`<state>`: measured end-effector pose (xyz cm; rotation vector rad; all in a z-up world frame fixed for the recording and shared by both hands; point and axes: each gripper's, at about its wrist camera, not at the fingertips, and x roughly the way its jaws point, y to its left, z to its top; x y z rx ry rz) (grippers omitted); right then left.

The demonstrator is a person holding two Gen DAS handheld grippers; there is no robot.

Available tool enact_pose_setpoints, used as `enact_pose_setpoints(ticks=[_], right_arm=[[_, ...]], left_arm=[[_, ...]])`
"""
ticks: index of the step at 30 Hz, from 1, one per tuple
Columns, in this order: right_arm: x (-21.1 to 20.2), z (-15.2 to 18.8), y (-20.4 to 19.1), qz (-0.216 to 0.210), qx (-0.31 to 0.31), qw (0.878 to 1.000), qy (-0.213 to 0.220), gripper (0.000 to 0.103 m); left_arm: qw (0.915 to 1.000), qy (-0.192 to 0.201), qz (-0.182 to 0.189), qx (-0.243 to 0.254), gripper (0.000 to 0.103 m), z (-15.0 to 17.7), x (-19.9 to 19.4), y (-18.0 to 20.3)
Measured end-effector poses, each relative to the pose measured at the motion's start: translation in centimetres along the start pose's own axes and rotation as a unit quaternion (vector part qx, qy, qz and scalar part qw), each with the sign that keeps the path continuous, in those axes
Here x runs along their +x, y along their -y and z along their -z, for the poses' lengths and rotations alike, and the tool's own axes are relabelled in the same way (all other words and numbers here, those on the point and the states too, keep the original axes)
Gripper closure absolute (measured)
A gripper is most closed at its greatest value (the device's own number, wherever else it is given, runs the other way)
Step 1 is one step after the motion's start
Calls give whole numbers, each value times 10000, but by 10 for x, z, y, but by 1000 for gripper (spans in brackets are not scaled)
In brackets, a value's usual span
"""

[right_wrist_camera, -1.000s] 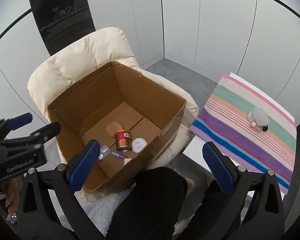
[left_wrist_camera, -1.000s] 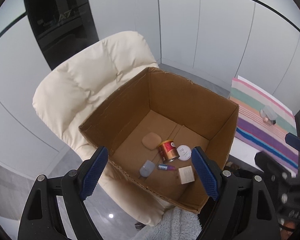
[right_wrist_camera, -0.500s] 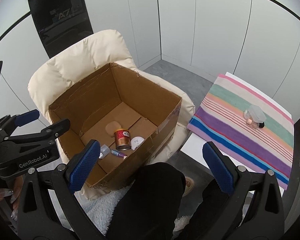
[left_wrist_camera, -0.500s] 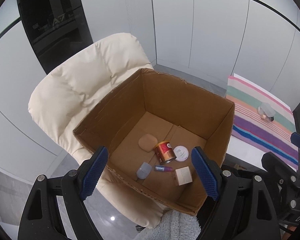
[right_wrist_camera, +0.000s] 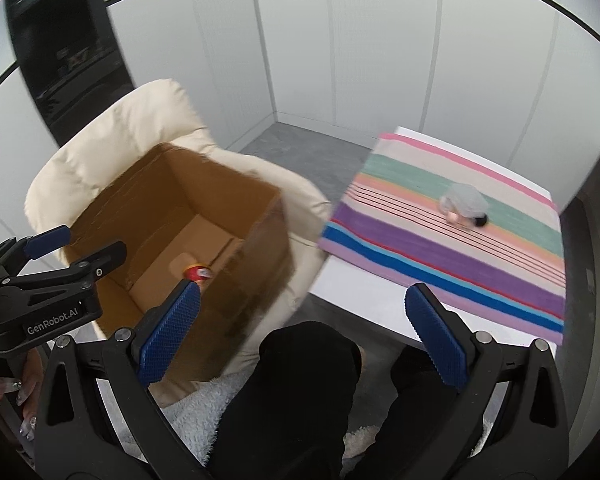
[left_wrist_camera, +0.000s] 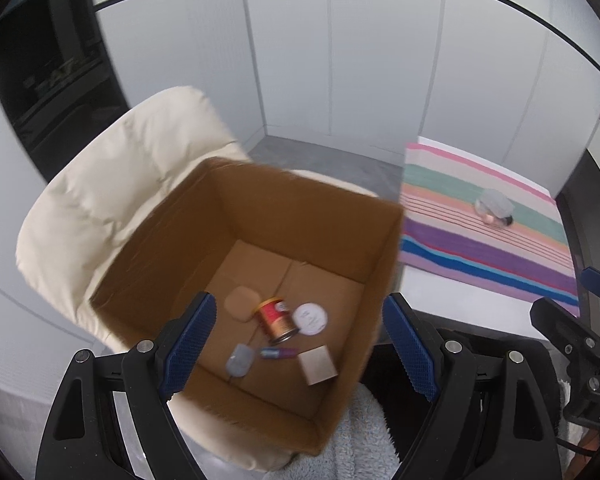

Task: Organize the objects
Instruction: 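Move both open tools back over the striped cloth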

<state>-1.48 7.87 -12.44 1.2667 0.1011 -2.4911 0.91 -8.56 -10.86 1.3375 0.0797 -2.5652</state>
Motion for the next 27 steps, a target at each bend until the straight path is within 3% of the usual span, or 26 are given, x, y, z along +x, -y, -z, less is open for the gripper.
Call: enact_pose_setpoints(ticks=[16,27], right_arm=[[-35,28,140,926,1341,9866,96,0],[-57,56,207,1277,2056,9702,98,0]], left_arm=[[9927,69,610,1035,17,-26,9,124],[9888,244,537,1374,17,-29,9,164]])
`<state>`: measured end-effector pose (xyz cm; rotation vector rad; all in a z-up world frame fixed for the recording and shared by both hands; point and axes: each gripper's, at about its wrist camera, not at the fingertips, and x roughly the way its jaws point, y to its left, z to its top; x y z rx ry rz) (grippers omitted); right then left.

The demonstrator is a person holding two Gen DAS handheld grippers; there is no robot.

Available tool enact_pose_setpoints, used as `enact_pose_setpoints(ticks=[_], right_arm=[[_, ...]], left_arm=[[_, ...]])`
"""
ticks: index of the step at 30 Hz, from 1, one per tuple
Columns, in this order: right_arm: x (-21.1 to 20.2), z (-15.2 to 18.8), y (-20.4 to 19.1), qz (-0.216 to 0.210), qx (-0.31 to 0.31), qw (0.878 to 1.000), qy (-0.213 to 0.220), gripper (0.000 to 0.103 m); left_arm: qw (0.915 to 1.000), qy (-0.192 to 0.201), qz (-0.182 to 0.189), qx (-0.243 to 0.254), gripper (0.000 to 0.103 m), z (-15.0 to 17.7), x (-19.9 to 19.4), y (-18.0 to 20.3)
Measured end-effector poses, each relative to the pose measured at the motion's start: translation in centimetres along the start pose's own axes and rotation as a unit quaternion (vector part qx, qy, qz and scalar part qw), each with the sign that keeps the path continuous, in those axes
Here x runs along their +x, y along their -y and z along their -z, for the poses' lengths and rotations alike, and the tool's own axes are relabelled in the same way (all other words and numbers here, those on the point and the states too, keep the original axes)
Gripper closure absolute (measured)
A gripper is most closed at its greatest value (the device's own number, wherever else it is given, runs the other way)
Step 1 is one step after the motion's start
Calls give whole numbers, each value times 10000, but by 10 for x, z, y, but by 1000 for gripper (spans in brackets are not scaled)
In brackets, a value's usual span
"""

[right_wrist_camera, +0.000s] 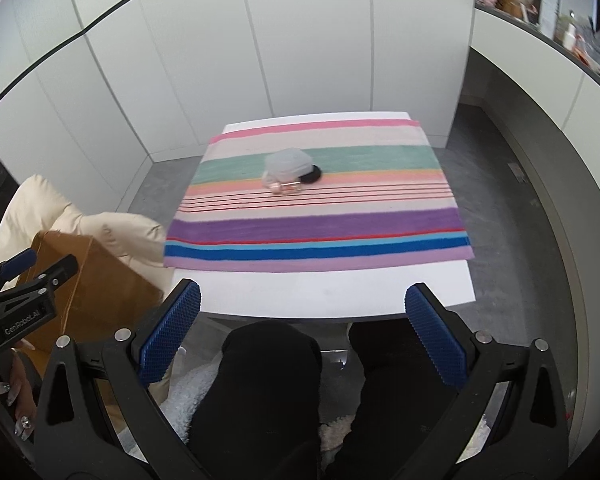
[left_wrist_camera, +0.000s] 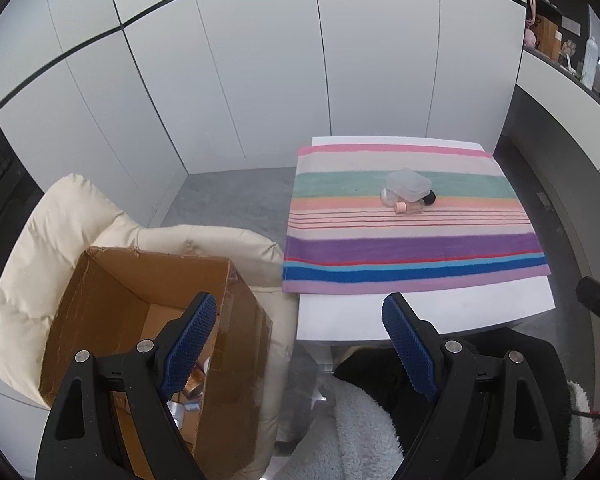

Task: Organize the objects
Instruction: 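Move both open tools back over the striped cloth, then grasp the clear plastic box with the right tool while the left grasps the pink-capped glass bottle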

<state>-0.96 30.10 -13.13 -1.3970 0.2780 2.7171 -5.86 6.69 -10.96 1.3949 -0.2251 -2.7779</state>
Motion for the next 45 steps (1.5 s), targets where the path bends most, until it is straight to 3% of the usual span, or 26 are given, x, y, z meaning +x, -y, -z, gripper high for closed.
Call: enact_pose_setpoints(ticks=[9,15,30,36,41,45], right_arm=[[23,-5,26,57,309,9994,-159,0],[43,-15,35,121,284,9993,-227,0],[120,-56,56,280,311,9981,-448,0],[153,-72,57,304,245,9979,-525,0],[181,-96,55,233,111,9989,-398,0],[210,-118,46,26,-90,9996,-253,0]], left_arm=[[9992,-48,52,-394,17,-7,9,-13],[9979,-413,274,-419,17,-24,43,-3],[9975,-555,313,299,17,-80,111,58],[9971,-556,399,344,17,-101,138,67],[9973,-516,324,404,17,-116,170,73],[9962,-739,249,391,17,-119,199,72]])
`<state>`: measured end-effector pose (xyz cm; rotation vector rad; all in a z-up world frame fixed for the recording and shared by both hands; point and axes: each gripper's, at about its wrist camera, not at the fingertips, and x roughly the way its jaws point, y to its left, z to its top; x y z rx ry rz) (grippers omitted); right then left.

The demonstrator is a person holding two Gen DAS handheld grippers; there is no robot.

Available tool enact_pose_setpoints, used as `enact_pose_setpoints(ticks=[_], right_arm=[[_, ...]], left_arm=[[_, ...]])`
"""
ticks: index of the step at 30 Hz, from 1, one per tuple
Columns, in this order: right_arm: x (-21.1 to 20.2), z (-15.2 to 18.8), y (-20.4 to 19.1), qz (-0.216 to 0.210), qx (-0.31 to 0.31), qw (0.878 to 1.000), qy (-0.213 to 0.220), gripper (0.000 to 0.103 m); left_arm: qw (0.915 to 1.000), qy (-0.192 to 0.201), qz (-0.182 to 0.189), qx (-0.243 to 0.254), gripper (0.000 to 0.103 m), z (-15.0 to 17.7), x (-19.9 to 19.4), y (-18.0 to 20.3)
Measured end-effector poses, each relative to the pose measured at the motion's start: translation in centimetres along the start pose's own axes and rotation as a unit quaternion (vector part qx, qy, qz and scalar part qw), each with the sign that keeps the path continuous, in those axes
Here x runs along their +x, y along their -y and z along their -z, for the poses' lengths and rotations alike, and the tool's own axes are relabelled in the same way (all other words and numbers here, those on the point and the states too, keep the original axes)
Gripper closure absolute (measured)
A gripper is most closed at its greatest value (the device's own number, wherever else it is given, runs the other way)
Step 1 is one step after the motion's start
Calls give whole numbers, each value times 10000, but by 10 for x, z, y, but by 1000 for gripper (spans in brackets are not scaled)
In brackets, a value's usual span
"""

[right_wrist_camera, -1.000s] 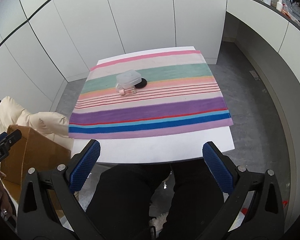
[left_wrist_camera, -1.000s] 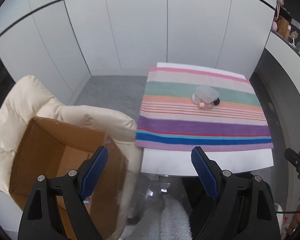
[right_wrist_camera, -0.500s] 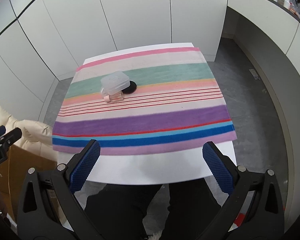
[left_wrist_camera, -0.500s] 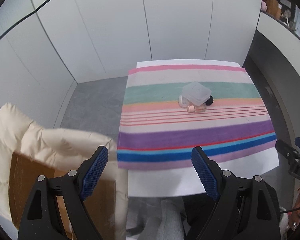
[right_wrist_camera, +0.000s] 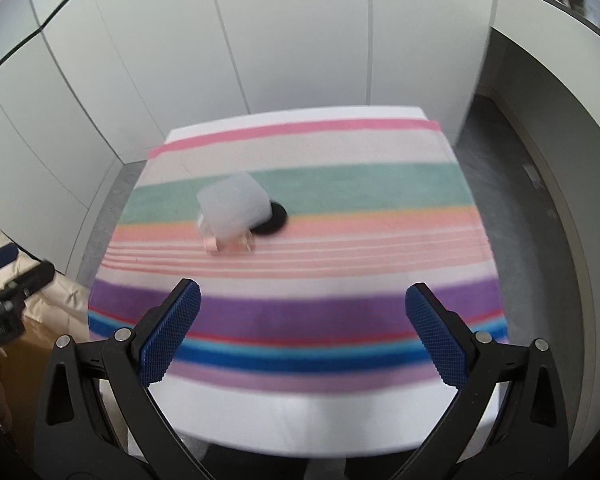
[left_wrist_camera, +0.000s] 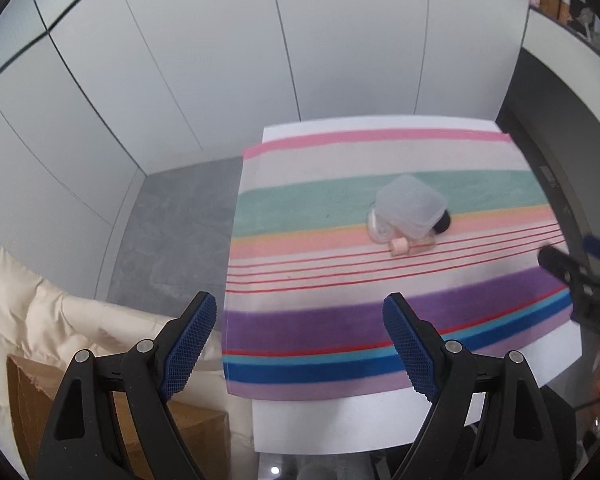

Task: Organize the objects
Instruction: 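Grasp the clear plastic box with the right tool while the left grasps the pink-capped glass bottle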

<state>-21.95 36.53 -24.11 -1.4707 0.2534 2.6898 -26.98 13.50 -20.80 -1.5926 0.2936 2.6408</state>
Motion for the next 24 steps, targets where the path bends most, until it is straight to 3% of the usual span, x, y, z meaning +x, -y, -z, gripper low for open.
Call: enact_pose_setpoints(ticks=[5,9,11,15,17,20,22,24], right_arm=[[52,-25,-24,-218,-370,9991,-15,0],[101,-44,-48,-760,-682,9947,-97,0],[132,-53,-64,-926,-1030,9899,-291,0],[181,-65,-88,-828,-1809,9770,-763,0],[192,-63,-97,-534,-2266,9698,-726,12],[193,-63,-94,-752,-2280,9677,-764,15],[183,-65,-82,-963,-2043,9718,-684,15],[167,-67,-61,-881,-1636,9813,-505,15]], left_arm=[[9990,-398,62,-211,17,4,23,-12],[9975,-588,99,-377,17,8,32,-18],[9972,-630,107,-398,17,10,33,-19],[9966,-727,125,-354,17,12,40,-13],[9965,-779,137,-288,17,14,43,-8],[9959,-859,195,-186,17,16,50,3],[9953,-898,334,-135,17,15,58,15],[9948,-885,497,-37,17,13,68,33]])
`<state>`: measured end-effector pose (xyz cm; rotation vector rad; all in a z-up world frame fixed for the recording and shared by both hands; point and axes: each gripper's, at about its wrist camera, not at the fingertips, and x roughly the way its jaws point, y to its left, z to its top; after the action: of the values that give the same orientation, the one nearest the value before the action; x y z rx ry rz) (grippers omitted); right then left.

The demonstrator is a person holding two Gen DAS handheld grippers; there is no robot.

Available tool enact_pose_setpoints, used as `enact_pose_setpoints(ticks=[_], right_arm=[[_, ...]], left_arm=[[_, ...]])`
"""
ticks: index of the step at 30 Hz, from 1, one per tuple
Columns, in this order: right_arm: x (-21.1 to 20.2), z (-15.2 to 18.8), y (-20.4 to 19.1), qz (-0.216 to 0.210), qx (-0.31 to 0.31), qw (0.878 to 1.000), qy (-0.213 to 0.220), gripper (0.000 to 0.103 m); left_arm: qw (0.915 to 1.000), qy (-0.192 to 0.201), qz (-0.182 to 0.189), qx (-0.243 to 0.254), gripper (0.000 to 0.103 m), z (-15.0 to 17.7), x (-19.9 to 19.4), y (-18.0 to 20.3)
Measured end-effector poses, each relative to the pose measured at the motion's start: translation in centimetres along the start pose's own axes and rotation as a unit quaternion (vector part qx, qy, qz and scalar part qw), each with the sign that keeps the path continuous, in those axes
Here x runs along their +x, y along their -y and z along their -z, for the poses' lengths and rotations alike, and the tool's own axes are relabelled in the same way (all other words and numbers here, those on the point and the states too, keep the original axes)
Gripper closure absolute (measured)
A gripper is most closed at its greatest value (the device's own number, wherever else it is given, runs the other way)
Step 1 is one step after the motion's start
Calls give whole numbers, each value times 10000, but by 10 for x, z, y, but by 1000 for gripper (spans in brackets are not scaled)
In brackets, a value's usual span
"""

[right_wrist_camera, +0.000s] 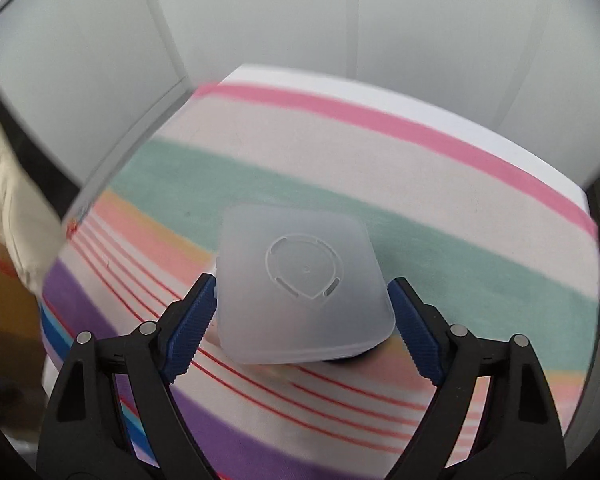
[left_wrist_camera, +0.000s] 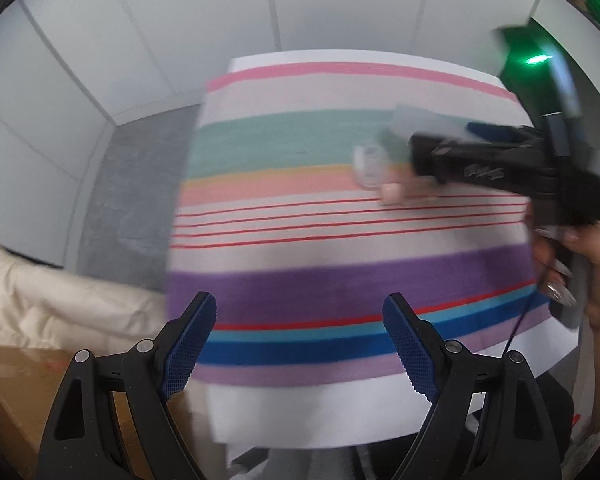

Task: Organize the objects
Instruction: 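Grasp the clear plastic box with the right tool while the left grasps the pink-capped glass bottle, then lift the clear box and glass bottle off the cloth with both tools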

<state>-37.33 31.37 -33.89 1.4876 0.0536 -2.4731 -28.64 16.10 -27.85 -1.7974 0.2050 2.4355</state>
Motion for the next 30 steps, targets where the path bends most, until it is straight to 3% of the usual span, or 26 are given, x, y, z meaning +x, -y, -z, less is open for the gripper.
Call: enact_pose_setpoints(ticks=[3,7,9,16,21,23,24,30], right_arm=[[-40,19,27,228,532,9977,366,15],[-81,53,51,525,913,9929,547,15],[-92,71,58,541,1053,9914,555,15],[-105,120,77,464,1254,9905,317,15],[-101,134,82,421,1297,9905,190,15],[-100,134,83,421,1310,9903,195,15],[-99,133,83,421,1322,9901,188,15],[-102,121,81,567,1358,9889,228,15]], left_arm=[[9997,12,204,108,17,-10,20,28],[9989,-169,436,15,17,-33,63,63],[9978,-308,527,-264,18,-44,86,73],[9948,-47,606,-815,18,-63,108,88],[9952,-19,446,-870,18,-75,114,100],[9953,-132,419,-863,35,-82,123,97],[9968,-6,234,-763,40,-83,121,101],[9992,115,175,-350,42,-83,108,114]])
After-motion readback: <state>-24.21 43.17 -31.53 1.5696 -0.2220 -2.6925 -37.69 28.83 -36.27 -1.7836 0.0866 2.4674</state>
